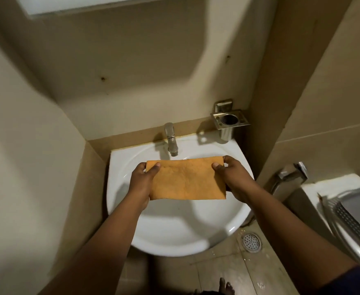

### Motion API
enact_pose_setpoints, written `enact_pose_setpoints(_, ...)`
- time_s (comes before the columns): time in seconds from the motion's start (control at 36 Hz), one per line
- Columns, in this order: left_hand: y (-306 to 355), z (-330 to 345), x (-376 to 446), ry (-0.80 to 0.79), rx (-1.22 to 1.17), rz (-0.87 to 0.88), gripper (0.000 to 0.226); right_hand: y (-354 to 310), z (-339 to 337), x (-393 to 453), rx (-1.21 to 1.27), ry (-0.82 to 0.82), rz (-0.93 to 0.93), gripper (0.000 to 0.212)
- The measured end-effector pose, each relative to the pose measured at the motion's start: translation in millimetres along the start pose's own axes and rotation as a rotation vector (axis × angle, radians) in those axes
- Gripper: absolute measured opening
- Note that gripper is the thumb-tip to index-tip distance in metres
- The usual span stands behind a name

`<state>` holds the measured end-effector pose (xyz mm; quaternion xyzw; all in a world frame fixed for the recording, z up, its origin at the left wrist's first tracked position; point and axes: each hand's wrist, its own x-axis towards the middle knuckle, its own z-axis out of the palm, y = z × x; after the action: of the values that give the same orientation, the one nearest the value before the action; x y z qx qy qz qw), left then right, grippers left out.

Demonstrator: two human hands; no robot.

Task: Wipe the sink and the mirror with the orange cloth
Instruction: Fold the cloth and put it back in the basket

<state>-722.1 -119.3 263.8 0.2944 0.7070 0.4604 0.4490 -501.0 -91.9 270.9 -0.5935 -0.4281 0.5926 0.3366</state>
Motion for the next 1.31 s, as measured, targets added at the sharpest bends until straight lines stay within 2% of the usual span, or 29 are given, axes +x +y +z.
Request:
enact_pose_setpoints(0.11, -3, 17, 0, -0.052, 0.062, 0.008, 0.028, 14, -14, -11, 0.048, 0.070, 0.049, 0.031)
enact_pose_setpoints(0.19, -6, 34, -2, -0.106, 0.094, 0.006, 0.028, 23, -29, -23, 0.147, 0.077, 0.089, 0.026)
enact_pose_setpoints(0.31, -9, 66, -9, -0.216, 0.128, -0.003, 0.023, 39, -61, -42, 0.133, 0.083, 0.099, 0.046)
enact_pose_setpoints(0.44, -11, 114, -23, -0.335, 0.227, 0.036, 0.024, 60, -102, -61, 0.145, 0.212, 0.117, 0.054)
enact_pose_setpoints(0.53, -11, 149, -36, -0.407, 0.300, 0.098, 0.032, 73, -132, -78, 0.222, 0.298, 0.128, 0.054)
enact_pose_setpoints(0.64, -9, 208, -56, -0.523, 0.383, 0.172, 0.041, 92, -178, -98, 0.302, 0.433, 0.122, 0.041)
enact_pose_setpoints(0.72, -11, 255, -78, -0.609, 0.410, 0.225, 0.027, 108, -216, -114, 0.337, 0.514, 0.121, 0.032)
enact_pose_setpoints(0.83, -14, 319, -109, -0.716, 0.414, 0.237, 0.021, 130, -270, -128, 0.364, 0.616, 0.161, 0.029)
enact_pose_setpoints(1.03, -27, 445, -155, -0.786, 0.474, 0.254, 0.017, 165, -379, -142, 0.426, 0.710, 0.197, 0.019)
enact_pose_setpoints(1.08, -32, 476, -166, -0.811, 0.507, 0.205, 0.024, 175, -408, -143, 0.437, 0.728, 0.210, 0.019)
enact_pose_setpoints(1.19, -50, 535, -167, -0.842, 0.565, 0.149, 0.054, 195, -455, -138, 0.453, 0.781, 0.261, 0.025)
enact_pose_setpoints(1.31, -67, 585, -169, -0.896, 0.629, 0.122, 0.042, 220, -492, -120, 0.472, 0.836, 0.320, 0.026)
